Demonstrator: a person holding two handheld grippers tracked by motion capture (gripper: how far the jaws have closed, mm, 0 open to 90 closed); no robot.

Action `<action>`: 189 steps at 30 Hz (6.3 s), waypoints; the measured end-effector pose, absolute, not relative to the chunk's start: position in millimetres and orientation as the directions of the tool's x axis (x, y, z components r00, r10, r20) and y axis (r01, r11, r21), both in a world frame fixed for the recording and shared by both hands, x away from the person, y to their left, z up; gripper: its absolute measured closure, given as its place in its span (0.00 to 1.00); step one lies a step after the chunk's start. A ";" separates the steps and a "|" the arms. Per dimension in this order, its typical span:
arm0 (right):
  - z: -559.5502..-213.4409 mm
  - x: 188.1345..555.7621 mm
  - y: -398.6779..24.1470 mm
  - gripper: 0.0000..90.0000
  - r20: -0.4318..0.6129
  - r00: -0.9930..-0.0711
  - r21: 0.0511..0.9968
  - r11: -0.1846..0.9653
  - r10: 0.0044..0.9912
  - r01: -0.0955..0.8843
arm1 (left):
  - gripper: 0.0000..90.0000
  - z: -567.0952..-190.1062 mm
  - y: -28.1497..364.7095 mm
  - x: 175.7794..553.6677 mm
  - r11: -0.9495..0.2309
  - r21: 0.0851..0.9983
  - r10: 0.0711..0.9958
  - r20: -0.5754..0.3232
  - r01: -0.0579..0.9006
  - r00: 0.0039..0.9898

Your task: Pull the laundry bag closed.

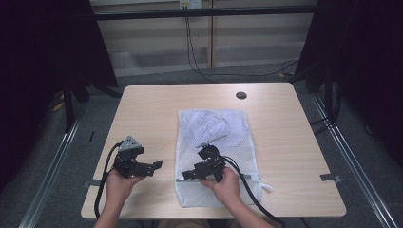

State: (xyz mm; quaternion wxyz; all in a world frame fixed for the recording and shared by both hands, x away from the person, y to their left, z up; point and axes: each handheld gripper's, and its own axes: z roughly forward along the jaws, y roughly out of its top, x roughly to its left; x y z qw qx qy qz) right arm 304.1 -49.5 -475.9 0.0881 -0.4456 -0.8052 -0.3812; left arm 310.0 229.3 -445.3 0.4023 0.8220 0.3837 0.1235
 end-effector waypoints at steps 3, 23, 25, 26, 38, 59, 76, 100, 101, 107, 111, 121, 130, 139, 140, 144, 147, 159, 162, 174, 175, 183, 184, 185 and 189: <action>-476.9 304.8 -48.3 0.41 0.489 -0.588 0.533 0.313 0.644 0.786 | 0.09 -445.6 228.9 309.9 -0.371 0.759 0.734 -0.114 0.536 0.669; -485.2 307.8 -41.3 0.58 0.559 -0.560 0.488 0.304 0.611 0.818 | 0.09 -445.8 229.4 310.4 -0.386 0.751 0.732 -0.104 0.535 0.673; -485.6 308.0 -40.3 0.59 0.566 -0.553 0.481 0.300 0.611 0.824 | 0.09 -445.8 229.3 310.4 -0.387 0.751 0.732 -0.103 0.535 0.674; -486.0 308.2 -40.0 0.60 0.568 -0.551 0.478 0.300 0.611 0.825 | 0.09 -445.8 229.3 310.4 -0.386 0.752 0.732 -0.104 0.535 0.674; -492.1 308.8 -32.9 0.65 0.586 -0.542 0.455 0.309 0.603 0.835 | 0.09 -445.2 230.0 310.2 -0.372 0.756 0.738 -0.110 0.538 0.665; -491.5 309.9 -30.4 0.72 0.622 -0.516 0.442 0.279 0.589 0.852 | 0.09 -444.1 232.2 310.5 -0.368 0.756 0.748 -0.105 0.541 0.656; -493.2 310.7 -26.3 0.78 0.615 -0.508 0.428 0.285 0.604 0.858 | 0.09 -443.8 232.3 310.2 -0.360 0.759 0.751 -0.109 0.542 0.651; -499.0 310.1 -12.1 0.87 0.609 -0.509 0.419 0.298 0.609 0.857 | 0.09 -443.3 232.5 309.9 -0.361 0.759 0.750 -0.110 0.542 0.652; -499.4 310.4 -12.1 0.88 0.608 -0.510 0.421 0.298 0.609 0.857 | 0.09 -443.4 232.4 309.9 -0.361 0.759 0.750 -0.109 0.542 0.652; -497.9 310.0 -13.3 0.96 0.589 -0.508 0.421 0.298 0.628 0.857 | 0.09 -443.1 232.6 309.7 -0.360 0.758 0.749 -0.112 0.543 0.653; -496.3 309.9 -14.7 0.96 0.593 -0.510 0.426 0.295 0.623 0.855 | 0.10 -443.2 232.5 309.6 -0.364 0.754 0.743 -0.118 0.546 0.658; -484.4 311.3 -27.7 0.97 0.614 -0.508 0.443 0.269 0.604 0.855 | 0.10 -443.2 228.1 309.8 -0.345 0.751 0.723 -0.169 0.562 0.670; -474.7 312.6 -41.7 0.97 0.631 -0.502 0.468 0.226 0.591 0.854 | 0.08 -444.3 216.5 307.3 -0.319 0.743 0.657 -0.274 0.588 0.702; -469.6 313.3 -47.8 0.97 0.625 -0.507 0.484 0.214 0.594 0.848 | 0.12 -451.2 205.0 306.4 -0.321 0.707 0.595 -0.367 0.630 0.715; -468.9 313.2 -48.2 0.97 0.625 -0.504 0.484 0.212 0.596 0.849 | 0.12 -451.5 204.9 306.4 -0.323 0.703 0.593 -0.371 0.633 0.715; -466.5 313.4 -50.3 0.97 0.624 -0.508 0.495 0.204 0.594 0.845 | 0.13 -454.7 202.5 306.5 -0.319 0.686 0.575 -0.409 0.654 0.709; -465.6 313.4 -50.9 0.97 0.624 -0.515 0.502 0.204 0.587 0.841 | 0.14 -456.5 200.6 306.8 -0.326 0.669 0.562 -0.431 0.668 0.706; -465.4 313.8 -51.7 0.97 0.624 -0.513 0.507 0.195 0.589 0.840 | 0.20 -463.0 191.2 304.7 -0.353 0.626 0.533 -0.476 0.695 0.699; -465.1 313.6 -51.5 0.97 0.624 -0.514 0.509 0.193 0.588 0.839 | 0.22 -463.6 189.6 303.9 -0.352 0.620 0.529 -0.486 0.701 0.696; -463.2 312.8 -50.7 0.97 0.618 -0.523 0.521 0.193 0.587 0.832 | 0.38 -471.3 173.8 303.0 -0.387 0.575 0.522 -0.508 0.721 0.686; -462.8 312.7 -50.8 0.97 0.620 -0.523 0.520 0.192 0.585 0.832 | 0.40 -471.6 172.6 302.7 -0.382 0.574 0.518 -0.516 0.724 0.682; -459.2 312.2 -51.0 0.97 0.615 -0.530 0.530 0.192 0.583 0.826 | 0.55 -472.2 166.8 302.5 -0.376 0.581 0.518 -0.514 0.722 0.684; -459.1 312.2 -51.1 0.97 0.613 -0.531 0.531 0.193 0.584 0.825 | 0.56 -472.2 166.4 302.6 -0.384 0.579 0.521 -0.507 0.719 0.687; -459.0 312.1 -51.1 0.97 0.614 -0.530 0.530 0.192 0.585 0.826 | 0.57 -472.6 165.4 302.2 -0.381 0.578 0.522 -0.510 0.722 0.684; -459.2 311.8 -50.4 0.97 0.613 -0.531 0.531 0.193 0.584 0.825 | 0.61 -474.1 162.5 301.5 -0.383 0.570 0.535 -0.505 0.727 0.677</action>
